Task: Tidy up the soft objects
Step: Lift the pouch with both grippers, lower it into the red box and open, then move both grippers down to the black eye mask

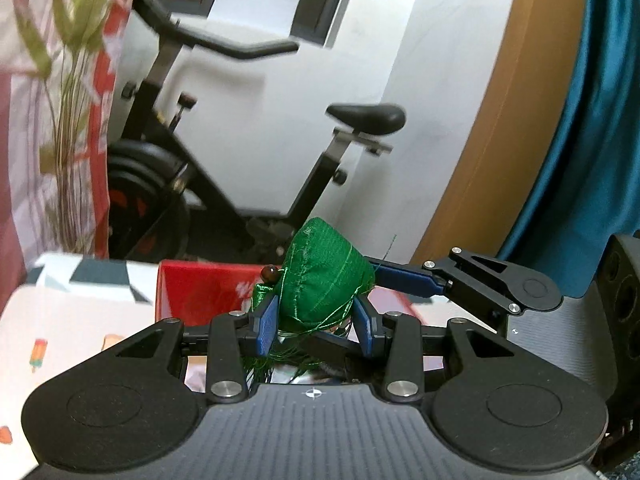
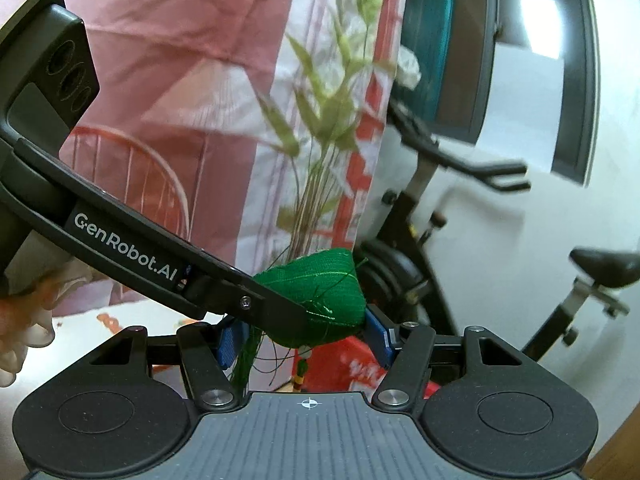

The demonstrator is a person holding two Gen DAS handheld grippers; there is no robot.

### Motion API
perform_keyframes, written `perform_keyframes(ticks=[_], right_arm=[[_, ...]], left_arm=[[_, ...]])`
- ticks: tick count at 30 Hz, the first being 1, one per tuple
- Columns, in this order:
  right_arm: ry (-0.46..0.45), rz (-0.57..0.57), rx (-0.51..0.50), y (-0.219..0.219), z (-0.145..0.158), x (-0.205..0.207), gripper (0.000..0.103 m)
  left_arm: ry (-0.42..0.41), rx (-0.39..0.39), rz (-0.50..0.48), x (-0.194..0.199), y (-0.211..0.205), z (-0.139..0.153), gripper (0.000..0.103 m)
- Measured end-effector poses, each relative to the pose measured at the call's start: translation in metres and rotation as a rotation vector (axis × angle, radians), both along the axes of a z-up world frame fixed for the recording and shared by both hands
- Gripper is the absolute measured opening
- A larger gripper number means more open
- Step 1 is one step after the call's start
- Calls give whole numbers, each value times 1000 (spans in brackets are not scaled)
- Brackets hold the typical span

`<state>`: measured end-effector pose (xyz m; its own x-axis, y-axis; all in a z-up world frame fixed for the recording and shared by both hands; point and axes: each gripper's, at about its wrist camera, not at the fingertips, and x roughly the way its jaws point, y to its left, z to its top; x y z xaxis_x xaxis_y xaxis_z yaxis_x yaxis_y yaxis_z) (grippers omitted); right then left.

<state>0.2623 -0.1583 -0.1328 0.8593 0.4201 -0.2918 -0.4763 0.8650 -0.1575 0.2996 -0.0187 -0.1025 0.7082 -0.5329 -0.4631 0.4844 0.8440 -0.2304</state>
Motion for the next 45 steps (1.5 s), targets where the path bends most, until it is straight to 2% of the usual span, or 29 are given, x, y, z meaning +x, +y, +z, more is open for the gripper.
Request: perform_keyframes(ticks=[11,18,22,28,37,45], right_arm=[[164,-6,18,8,-58,26,58],[267,-50,43,9,-74,34,57],[261,-102,29,4,-77,28,58],[245,-187,96,-18,-75,6,58],[231,-255,212,-56,-74,-39,58],[212,-289,230,-69,-79,-83,58]], left_arm=[[128,57,20,25,5,-51,43],[130,115,51,22,7,-61,43],[122,130,71,19,11,-58,44],[81,163,93,-2,16,-53,44],[43,167,137,-49,28,-52,44],[43,166,138,-87,26,-64,45]])
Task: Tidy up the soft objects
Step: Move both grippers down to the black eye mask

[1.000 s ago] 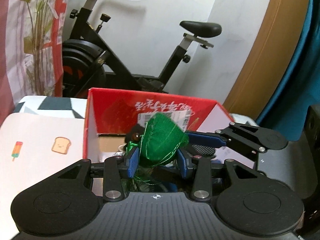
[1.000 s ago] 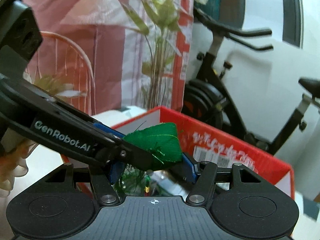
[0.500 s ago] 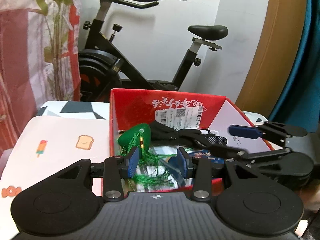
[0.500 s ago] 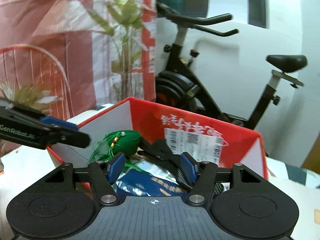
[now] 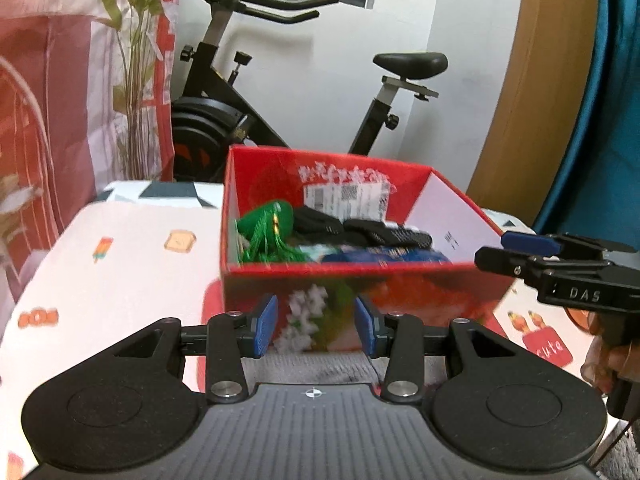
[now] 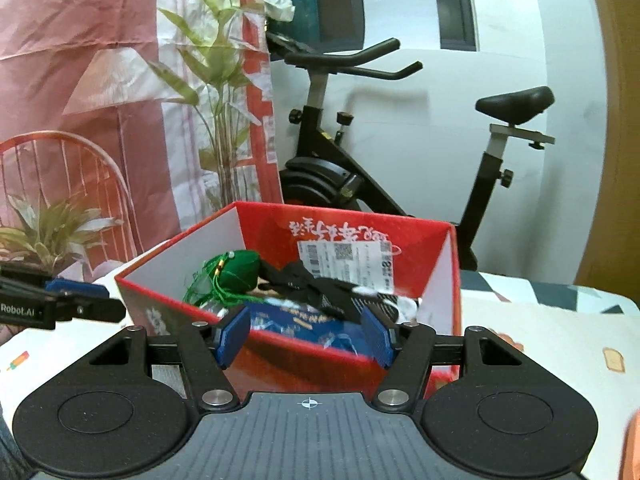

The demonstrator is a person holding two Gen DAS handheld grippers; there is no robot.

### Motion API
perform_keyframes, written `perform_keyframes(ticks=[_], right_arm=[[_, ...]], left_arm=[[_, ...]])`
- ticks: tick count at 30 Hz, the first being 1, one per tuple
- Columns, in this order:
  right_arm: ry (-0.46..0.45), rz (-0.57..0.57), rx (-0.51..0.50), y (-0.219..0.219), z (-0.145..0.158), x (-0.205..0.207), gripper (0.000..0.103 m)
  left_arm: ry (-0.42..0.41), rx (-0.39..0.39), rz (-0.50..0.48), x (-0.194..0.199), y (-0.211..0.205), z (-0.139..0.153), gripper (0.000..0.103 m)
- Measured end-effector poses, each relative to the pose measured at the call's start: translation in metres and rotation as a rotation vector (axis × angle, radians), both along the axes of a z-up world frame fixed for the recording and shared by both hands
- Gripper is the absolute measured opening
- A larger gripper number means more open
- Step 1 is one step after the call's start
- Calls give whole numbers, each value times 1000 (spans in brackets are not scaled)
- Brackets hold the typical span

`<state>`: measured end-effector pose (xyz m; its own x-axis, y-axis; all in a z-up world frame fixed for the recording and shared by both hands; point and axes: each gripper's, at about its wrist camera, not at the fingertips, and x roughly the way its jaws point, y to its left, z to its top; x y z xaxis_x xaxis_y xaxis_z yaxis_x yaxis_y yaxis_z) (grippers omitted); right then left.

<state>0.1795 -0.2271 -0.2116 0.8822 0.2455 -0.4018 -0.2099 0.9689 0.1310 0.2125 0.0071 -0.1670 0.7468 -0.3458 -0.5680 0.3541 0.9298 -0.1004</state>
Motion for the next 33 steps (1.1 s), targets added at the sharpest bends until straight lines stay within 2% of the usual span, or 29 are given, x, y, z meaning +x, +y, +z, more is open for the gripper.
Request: perform_keyframes(ticks=[6,9,17,20,24,28,33], right_arm=[[13,-22,-9,-5,-13,-32,58],[39,-42,-3,-9,-25,-46,58],[203,-104,-10,-16,-80,-79,58],[262,-124,-7,-18,-98,-86,58],[275,-147,-3,-19,-104,-90,59],[326,-163,27,-23,-113,-85,59],[322,-141,39,-18,-115,-83,57]], left_arm=[[55,-22,4,-21,-3,-25,45],[79,-9,8,-29,-4,-39,45],[104,47,3,-45,-9,-66,45],[128,44,12,-46,-8,-74,45],[141,51,12,-49,-9,-81,45],[156,54,18,-51,-10,-87,45],[170,42,21,-49,-8,-92,45]])
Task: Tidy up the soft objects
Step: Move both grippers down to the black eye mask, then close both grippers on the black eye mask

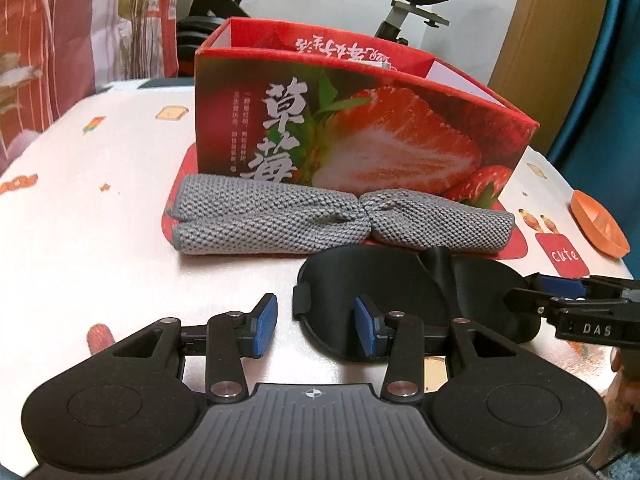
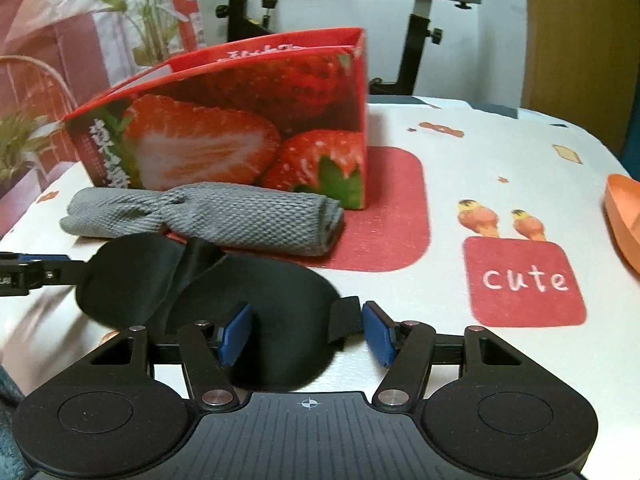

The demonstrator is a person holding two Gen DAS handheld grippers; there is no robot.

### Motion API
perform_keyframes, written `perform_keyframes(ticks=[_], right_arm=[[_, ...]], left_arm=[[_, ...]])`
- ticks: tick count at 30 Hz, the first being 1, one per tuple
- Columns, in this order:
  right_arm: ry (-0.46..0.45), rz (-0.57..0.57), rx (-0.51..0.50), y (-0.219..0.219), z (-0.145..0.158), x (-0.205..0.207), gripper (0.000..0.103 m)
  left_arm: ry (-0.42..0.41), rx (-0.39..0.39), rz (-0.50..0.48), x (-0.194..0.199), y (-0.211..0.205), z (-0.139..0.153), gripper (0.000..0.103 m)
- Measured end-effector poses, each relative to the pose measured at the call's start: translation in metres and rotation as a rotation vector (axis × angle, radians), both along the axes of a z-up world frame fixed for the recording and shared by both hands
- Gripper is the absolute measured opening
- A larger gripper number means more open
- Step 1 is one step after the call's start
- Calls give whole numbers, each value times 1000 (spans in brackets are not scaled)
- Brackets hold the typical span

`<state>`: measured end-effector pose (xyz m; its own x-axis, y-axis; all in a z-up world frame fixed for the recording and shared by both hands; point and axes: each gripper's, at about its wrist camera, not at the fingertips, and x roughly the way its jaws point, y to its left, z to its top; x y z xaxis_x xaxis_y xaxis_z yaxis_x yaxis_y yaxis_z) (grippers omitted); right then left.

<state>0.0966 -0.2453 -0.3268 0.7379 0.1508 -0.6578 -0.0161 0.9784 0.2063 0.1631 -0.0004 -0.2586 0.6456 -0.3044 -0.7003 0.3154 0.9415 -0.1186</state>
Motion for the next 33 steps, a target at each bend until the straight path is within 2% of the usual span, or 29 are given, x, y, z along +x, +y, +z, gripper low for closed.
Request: perform_keyframes(ticks=[6,8,11,13,25,33], right_arm=[[-39,76,-48,19,-2,2,51],[-47,101,-33,22,-1,4,50],[-65,123,-58,27,-3,5,50],[-78,135,-69,29,-4,6,50],[-88,143,-69,28,-4,6,50],[-87,143,-65,28,-5,6,50]], left_arm=[[18,-19,17,5,3,-5,45],[13,-10,24,5,4,-5,45],[8,8,37,6,5,-5,53],[8,14,51,7,6,-6,55],[28,19,63,11,5,-9,56],[40,37,66,10,3,-8,62]])
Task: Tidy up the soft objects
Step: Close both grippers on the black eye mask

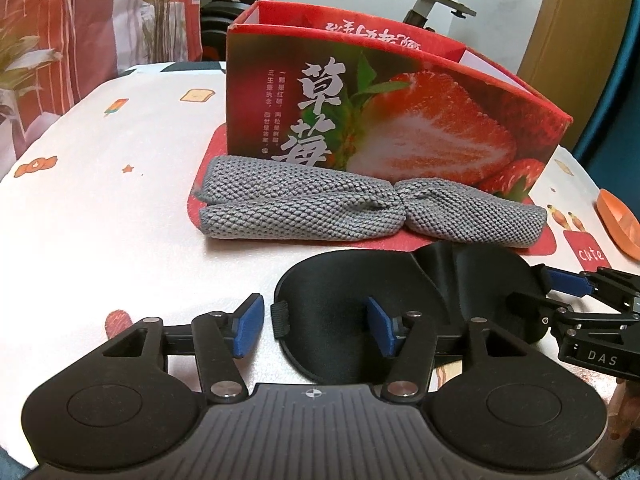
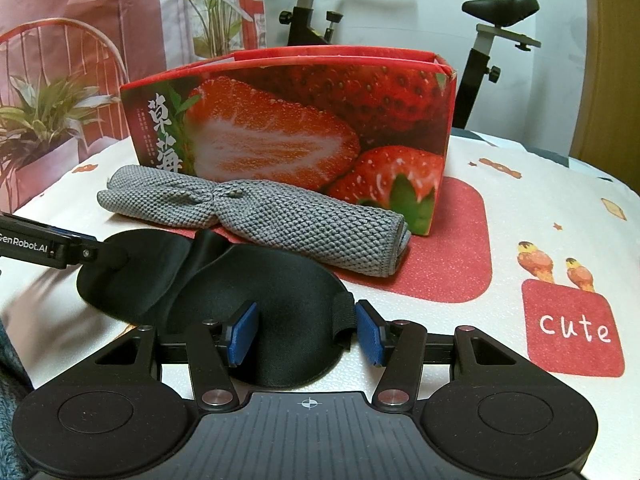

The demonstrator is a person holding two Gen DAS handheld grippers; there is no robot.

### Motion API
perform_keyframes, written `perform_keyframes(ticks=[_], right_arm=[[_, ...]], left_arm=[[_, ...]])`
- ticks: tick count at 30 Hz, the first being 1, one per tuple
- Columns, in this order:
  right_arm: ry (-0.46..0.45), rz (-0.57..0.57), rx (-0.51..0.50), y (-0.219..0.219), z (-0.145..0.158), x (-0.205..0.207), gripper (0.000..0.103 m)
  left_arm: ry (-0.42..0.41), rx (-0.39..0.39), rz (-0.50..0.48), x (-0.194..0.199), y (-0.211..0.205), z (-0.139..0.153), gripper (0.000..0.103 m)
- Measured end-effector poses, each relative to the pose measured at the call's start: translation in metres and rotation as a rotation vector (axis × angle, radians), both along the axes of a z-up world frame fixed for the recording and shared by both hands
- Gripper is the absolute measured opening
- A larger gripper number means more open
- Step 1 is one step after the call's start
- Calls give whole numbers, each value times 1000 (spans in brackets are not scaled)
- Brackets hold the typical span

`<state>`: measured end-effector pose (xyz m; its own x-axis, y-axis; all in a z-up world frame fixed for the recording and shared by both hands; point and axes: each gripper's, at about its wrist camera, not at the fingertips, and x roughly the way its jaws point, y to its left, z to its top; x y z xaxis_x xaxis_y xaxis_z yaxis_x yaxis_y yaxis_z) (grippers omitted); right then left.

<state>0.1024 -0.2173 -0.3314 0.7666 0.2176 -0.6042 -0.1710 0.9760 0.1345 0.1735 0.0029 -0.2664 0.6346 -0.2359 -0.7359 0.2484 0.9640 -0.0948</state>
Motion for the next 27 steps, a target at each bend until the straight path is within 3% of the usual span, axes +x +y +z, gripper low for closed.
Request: perform_keyframes(ticks=[10,18,21,27], right_arm=[[1,-2,4,0,0,0,50],[7,-12,26,-1,0,0,51],[11,-13,38,-3,1,0,51],[17,-14,61,-3,2,-2,51]], left_arm=[[5,10,-5,-4,-1,-2,71],[6,-18,-40,-6,-3,-2,72],[5,-15,-55,-8,-6,-2,71],[10,-46,-65,-10,-5,-1,56]])
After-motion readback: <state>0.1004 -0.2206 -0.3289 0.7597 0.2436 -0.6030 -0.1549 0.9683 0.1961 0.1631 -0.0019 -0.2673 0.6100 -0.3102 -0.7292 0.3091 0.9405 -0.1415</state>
